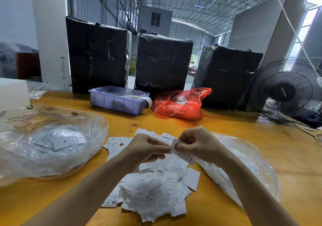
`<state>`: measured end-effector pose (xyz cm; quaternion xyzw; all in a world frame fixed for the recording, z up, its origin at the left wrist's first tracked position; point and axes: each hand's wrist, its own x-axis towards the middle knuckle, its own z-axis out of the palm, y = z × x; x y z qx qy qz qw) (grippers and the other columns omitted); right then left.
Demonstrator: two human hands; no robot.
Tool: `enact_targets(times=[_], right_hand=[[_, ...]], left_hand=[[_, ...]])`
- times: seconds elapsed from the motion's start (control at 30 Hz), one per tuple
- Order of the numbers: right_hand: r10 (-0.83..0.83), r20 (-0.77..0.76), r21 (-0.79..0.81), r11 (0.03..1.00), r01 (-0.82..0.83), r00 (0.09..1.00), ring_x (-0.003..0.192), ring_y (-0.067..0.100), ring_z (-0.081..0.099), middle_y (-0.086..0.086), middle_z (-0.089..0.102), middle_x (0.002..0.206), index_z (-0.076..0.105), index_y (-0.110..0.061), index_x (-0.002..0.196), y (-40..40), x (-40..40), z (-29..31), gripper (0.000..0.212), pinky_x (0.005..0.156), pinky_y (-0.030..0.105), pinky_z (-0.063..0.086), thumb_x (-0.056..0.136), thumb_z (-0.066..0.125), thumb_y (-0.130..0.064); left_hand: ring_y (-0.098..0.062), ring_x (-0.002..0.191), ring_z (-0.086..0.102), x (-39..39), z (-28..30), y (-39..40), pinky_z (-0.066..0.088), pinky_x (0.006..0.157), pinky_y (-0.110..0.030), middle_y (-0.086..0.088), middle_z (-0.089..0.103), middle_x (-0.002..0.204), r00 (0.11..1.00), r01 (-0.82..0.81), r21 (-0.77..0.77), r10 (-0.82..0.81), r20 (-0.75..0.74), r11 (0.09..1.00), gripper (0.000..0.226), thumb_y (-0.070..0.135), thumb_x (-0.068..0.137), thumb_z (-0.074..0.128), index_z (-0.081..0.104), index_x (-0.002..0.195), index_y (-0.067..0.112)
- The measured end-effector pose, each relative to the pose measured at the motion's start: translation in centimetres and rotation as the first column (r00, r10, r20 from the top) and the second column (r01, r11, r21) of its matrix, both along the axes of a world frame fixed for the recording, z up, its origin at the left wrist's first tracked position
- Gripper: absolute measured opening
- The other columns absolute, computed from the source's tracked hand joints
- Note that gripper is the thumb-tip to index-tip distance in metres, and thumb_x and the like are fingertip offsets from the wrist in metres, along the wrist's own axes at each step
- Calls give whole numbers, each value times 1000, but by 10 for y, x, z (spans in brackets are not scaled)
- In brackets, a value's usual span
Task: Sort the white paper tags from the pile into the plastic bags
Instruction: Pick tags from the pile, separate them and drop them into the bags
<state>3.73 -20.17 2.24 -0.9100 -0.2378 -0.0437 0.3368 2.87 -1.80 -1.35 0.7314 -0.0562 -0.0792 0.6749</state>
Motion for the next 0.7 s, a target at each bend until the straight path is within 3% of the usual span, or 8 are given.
enact_targets(times=[0.2, 0.7], right_hand=[[-8, -3, 27, 1000, 8, 1000, 62, 7, 58, 2, 66, 74, 69, -9, 80, -2, 1, 1, 7, 58, 22, 47, 83, 71, -16], [19, -11, 11, 1000, -19, 1000, 68, 14, 61, 8, 68, 79, 69, -8, 82, 0, -1, 0, 7, 64, 30, 51, 83, 70, -15]], left_hand=[[-2, 59, 63, 1, 0, 1, 46, 53, -13, -1, 74, 73, 1000, 7, 23, -6, -20, 1000, 4, 15, 74, 78, 77, 77, 12], [-3, 60, 63, -1, 0, -1, 47, 55, -15, -2, 75, 80, 1000, 15, 10, -15, -26, 1000, 8, 17, 75, 76, 76, 80, 11]])
